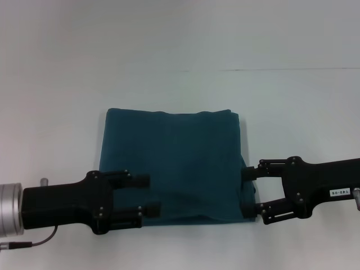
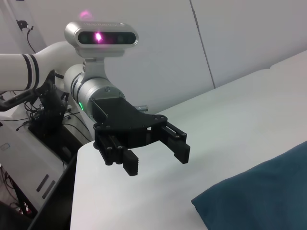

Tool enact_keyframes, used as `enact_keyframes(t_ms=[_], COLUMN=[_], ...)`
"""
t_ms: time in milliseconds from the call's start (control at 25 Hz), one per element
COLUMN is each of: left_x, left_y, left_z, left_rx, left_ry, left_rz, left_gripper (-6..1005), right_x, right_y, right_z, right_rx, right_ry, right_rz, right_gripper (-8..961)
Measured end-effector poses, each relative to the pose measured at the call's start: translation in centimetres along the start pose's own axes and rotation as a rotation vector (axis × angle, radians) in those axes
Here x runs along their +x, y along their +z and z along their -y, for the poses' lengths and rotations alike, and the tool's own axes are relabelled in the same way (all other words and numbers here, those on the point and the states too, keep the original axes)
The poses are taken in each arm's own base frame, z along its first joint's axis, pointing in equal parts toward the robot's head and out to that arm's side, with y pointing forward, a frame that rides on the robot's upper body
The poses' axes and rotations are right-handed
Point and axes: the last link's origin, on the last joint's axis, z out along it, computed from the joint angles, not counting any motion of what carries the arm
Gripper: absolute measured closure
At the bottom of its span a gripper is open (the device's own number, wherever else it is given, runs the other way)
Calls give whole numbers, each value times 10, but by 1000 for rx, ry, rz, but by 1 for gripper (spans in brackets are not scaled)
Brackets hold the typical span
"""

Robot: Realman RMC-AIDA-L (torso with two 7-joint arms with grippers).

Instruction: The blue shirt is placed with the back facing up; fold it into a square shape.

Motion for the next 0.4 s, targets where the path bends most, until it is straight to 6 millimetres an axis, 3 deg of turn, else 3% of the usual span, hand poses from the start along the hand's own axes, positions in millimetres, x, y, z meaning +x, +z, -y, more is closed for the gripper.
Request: enact_keyframes(t_ms=[400], left_x=[0], left_y=[0], left_z=[2], left_rx=[12], left_ry=[0], left_rz=[1], left_gripper=[280], right_x=[0], right_y=[0], right_z=[0], right_rx=[0], right_ry=[1], right_rz=[0], right_gripper=[36])
